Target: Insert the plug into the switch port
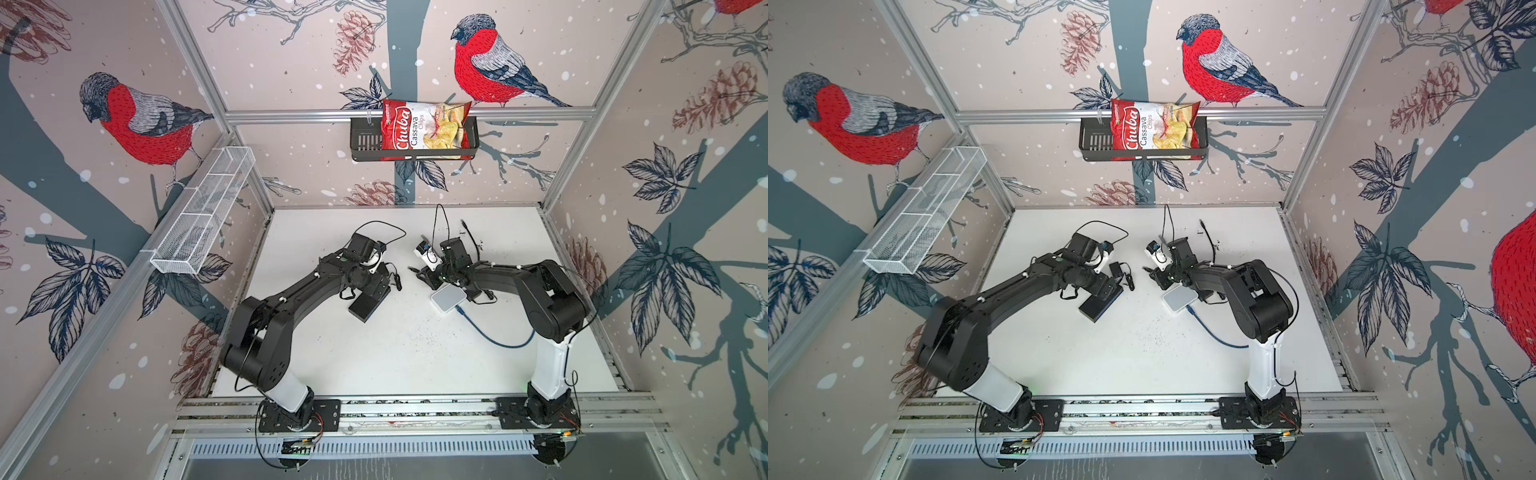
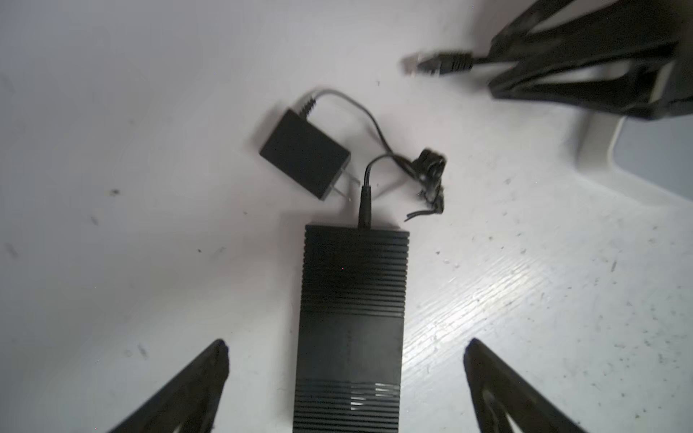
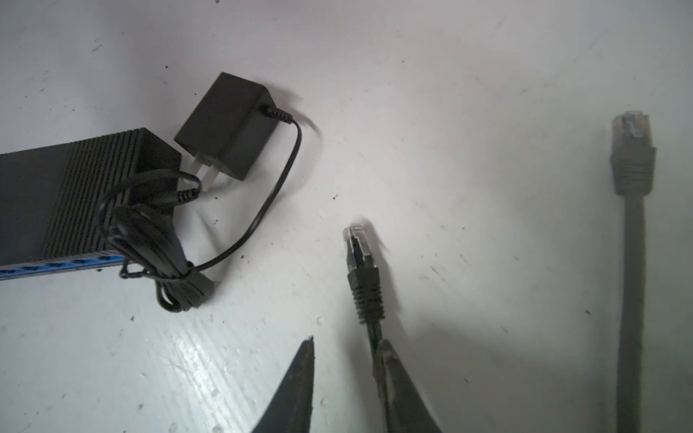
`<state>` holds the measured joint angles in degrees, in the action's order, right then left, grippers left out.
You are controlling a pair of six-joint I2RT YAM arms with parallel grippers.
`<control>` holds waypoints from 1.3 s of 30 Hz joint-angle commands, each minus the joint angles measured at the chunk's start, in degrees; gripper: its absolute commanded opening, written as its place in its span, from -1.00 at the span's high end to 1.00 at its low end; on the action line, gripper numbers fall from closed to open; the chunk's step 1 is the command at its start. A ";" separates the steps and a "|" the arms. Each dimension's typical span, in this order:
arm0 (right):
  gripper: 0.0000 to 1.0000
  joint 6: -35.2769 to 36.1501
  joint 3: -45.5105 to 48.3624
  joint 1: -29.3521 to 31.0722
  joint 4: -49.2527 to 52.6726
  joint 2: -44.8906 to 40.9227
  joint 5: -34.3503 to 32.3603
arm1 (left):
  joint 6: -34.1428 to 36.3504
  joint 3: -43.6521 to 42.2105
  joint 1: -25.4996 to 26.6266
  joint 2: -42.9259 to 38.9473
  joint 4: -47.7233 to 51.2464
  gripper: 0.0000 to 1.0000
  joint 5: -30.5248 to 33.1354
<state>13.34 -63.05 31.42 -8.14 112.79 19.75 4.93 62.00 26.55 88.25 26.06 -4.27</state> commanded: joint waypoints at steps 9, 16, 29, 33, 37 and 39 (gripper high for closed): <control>0.41 0.10 -4.69 -0.50 0.63 4.61 2.99 | -15.16 -11.80 -0.31 -15.79 -22.25 -0.95 -1.09; 0.39 -1.78 -5.98 -1.36 -0.53 5.75 5.15 | -16.63 -10.34 -0.60 -14.42 -20.09 -0.95 -3.83; 0.36 -1.30 -9.71 -1.18 0.56 8.93 5.48 | -18.20 -14.86 -0.54 -17.13 -25.70 -0.95 -2.95; 0.42 -1.18 -9.92 -1.01 0.87 9.73 5.40 | -18.12 -14.94 -0.60 -17.16 -24.87 -0.95 -1.82; 0.45 -1.13 -9.71 -1.00 0.84 9.99 5.52 | -18.33 -14.94 -0.60 -16.59 -24.49 -0.95 -1.10; 0.44 -1.29 -9.81 -1.01 0.76 10.14 5.77 | -18.45 -14.81 -0.66 -16.23 -24.21 -0.95 -1.33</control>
<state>12.01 -72.73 30.30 -8.64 122.37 24.77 -13.19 47.11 26.04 71.72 3.55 -5.91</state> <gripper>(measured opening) 0.281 0.972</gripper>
